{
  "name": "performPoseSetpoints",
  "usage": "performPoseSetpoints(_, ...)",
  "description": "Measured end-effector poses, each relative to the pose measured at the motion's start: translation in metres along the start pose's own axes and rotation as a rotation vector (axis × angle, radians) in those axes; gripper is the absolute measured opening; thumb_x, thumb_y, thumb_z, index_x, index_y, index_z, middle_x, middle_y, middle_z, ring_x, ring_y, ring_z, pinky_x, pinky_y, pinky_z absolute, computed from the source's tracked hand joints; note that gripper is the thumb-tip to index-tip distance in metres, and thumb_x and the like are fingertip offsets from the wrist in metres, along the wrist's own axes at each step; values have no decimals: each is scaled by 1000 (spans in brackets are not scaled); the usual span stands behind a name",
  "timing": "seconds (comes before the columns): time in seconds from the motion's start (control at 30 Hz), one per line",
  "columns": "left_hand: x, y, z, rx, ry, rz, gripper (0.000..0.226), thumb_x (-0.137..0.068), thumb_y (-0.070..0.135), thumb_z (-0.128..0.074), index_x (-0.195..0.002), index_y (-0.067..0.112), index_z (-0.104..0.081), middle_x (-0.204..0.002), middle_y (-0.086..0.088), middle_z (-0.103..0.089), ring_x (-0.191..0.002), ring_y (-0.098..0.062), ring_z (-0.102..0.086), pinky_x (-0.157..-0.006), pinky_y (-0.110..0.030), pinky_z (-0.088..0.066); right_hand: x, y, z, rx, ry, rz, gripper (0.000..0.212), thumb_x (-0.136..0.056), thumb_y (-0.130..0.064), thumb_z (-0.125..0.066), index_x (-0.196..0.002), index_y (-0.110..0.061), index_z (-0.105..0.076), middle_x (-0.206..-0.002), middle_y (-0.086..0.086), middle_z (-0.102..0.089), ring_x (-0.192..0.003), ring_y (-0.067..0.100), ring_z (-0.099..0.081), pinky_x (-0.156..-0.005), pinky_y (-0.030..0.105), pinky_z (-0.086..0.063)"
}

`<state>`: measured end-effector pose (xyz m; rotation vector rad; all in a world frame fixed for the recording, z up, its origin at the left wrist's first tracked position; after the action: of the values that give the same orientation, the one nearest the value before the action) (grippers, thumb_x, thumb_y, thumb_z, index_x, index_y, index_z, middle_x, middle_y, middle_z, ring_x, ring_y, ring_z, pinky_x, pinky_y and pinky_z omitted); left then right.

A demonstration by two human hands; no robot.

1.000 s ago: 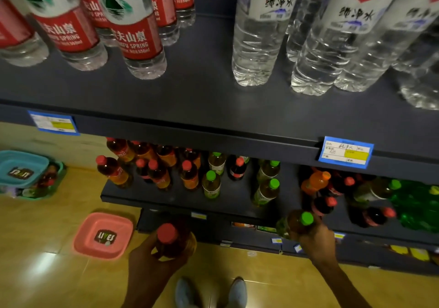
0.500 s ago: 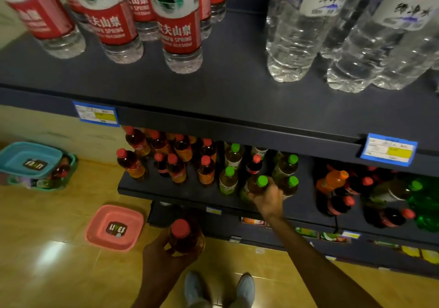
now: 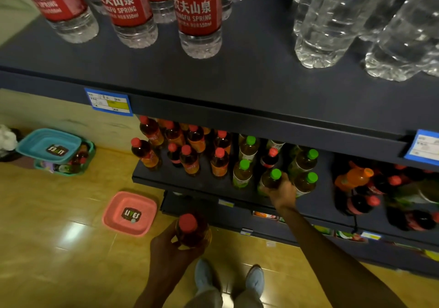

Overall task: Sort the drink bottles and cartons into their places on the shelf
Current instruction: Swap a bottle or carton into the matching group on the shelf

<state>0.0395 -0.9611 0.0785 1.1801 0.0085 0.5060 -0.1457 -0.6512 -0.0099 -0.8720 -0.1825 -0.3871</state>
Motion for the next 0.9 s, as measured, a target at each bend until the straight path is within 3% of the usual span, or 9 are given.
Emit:
performPoseSetpoints(0.2, 1, 4, -9, -34, -13, -13, 58, -44, 15, -99, -88, 36, -68, -85, 20, -73, -84, -3, -70, -62, -20, -59, 3, 0, 2, 31, -25, -7, 73, -67, -20, -88, -129, -3, -51, -123, 20, -64, -118, 39, -57, -97, 44, -47)
performPoseSetpoints(0.33, 2, 14, -17, -63, -46, -39, 61, -45, 20, -99, -94, 37, -67, -89, 25, -72, -86, 0, -69, -65, -18, -58, 22, 4, 13, 40, -42, -30, 58, -76, -13, -80, -126, -1, -54, -120, 21, -65, -112, 40, -60, -91, 43, -50)
performPoseSetpoints(0.4, 1, 19, -22, -54, -52, -40, 59, -45, 19, -99, -93, 35, -69, -87, 23, -73, -84, -1, -70, -65, -17, -58, 41, 7, 20, 46, -60, -52, 37, -80, -7, -74, -115, 0, -61, -110, 20, -68, -107, 39, -63, -79, 32, -48)
performPoseSetpoints(0.47, 0, 26, -27, -49, -61, -48, 55, -44, 19, -99, -88, 35, -69, -85, 24, -73, -82, 1, -69, -64, -15, -57, 65, 7, 22, -38, -126, -46, 30, -84, 2, -66, -114, -3, -63, -113, 17, -67, -111, 35, -62, -76, 21, -46)
performPoseSetpoints(0.57, -3, 37, -38, -64, -112, -62, 53, -47, 23, -98, -90, 34, -69, -86, 21, -75, -83, 1, -70, -69, -20, -59, 107, -5, 21, -321, -359, 1, 41, -89, 6, -57, -118, -22, -62, -130, 5, -60, -121, 24, -56, -86, 22, -51)
performPoseSetpoints(0.6, -5, 40, -42, -63, -126, -57, 56, -47, 25, -98, -94, 33, -69, -88, 17, -76, -84, -1, -71, -72, -23, -59, 124, -17, 20, -354, -482, 71, 50, -86, 4, -61, -121, -31, -60, -133, -5, -58, -123, 14, -54, -84, 20, -53)
performPoseSetpoints(0.67, -7, 48, -49, -77, -143, -59, 66, -46, 31, -98, -101, 33, -62, -93, 20, -74, -86, 1, -70, -72, -19, -57, 151, -35, 16, -263, -646, 221, 78, -75, -5, -75, -133, -48, -47, -138, -27, -50, -131, -2, -44, -97, 18, -48)
performPoseSetpoints(0.77, -6, 64, -64, -135, -204, -90, 68, -45, 41, -95, -97, 34, -53, -97, 39, -65, -85, 13, -66, -67, -9, -54, 170, -56, 9, -196, -709, 357, 95, -67, -16, -81, -142, -48, -34, -141, -29, -47, -134, -6, -41, -108, 21, -41)
performPoseSetpoints(0.9, -1, 76, -80, -192, -273, -155, 64, -46, 51, -89, -96, 33, -53, -94, 32, -68, -82, 9, -67, -66, -14, -55, 166, -71, 22, -238, -670, 350, 89, -64, -19, -85, -132, -54, -41, -129, -29, -58, -120, -6, -55, -97, 17, -49)
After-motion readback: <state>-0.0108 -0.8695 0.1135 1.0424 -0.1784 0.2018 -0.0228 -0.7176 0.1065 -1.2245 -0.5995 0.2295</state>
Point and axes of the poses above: each hand's wrist, its own x-axis away from the middle knuckle, its own z-axis out of the back of the hand, y = z × x, the point moved 7 cm from there along -x, towards the middle knuckle
